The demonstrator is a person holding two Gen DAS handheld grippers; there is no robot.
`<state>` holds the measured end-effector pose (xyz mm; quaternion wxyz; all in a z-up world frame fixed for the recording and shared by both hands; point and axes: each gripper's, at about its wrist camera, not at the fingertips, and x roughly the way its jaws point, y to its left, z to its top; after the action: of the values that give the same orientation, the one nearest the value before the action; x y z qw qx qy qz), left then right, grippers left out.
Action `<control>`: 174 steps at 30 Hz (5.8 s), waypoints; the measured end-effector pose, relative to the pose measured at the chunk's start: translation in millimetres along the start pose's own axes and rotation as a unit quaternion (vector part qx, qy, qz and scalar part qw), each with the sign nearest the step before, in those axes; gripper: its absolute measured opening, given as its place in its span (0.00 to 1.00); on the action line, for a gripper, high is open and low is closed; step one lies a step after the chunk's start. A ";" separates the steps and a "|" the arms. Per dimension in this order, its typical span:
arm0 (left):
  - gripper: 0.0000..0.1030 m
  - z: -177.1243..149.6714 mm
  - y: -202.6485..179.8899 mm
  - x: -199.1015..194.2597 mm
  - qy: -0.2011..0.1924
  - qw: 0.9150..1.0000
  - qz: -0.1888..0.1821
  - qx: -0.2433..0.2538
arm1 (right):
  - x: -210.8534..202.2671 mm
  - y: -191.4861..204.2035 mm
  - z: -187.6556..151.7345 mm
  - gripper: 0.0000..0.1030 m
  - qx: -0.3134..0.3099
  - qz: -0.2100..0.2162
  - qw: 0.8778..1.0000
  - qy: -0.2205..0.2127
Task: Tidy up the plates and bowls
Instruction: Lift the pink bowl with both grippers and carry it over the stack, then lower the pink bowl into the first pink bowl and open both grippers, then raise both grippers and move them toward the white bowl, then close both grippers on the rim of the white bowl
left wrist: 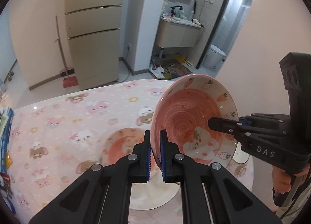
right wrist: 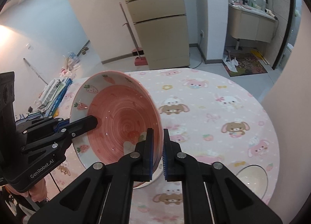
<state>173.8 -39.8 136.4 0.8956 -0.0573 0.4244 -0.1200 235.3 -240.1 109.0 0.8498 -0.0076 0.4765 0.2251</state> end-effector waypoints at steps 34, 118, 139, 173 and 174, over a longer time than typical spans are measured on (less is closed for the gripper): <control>0.08 -71.3 59.8 44.3 -0.064 0.997 0.026 -0.025 | 85.0 50.0 -44.2 0.07 -0.016 -0.007 0.998 -0.054; 1.00 -112.7 -19.1 -56.9 -0.339 0.932 0.102 0.076 | -31.5 35.9 -109.9 0.54 -0.068 -0.162 0.942 -0.286; 1.00 -101.3 -92.6 -7.7 -0.269 0.955 0.021 0.124 | -78.1 -42.1 -148.5 0.60 0.006 -0.211 0.927 -0.311; 0.83 -88.5 -184.9 163.6 -0.044 0.989 -0.116 0.086 | -22.9 -194.7 -196.1 0.54 0.142 -0.211 0.949 -0.185; 0.81 -88.8 -189.0 170.7 -0.033 0.988 -0.120 0.087 | -19.8 -197.3 -196.5 0.51 0.146 -0.210 0.950 -0.180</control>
<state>177.9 -267.2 -8.5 0.8899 -0.0343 0.3724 -0.2613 145.0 -469.5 -21.9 0.9413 0.0571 0.3312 -0.0326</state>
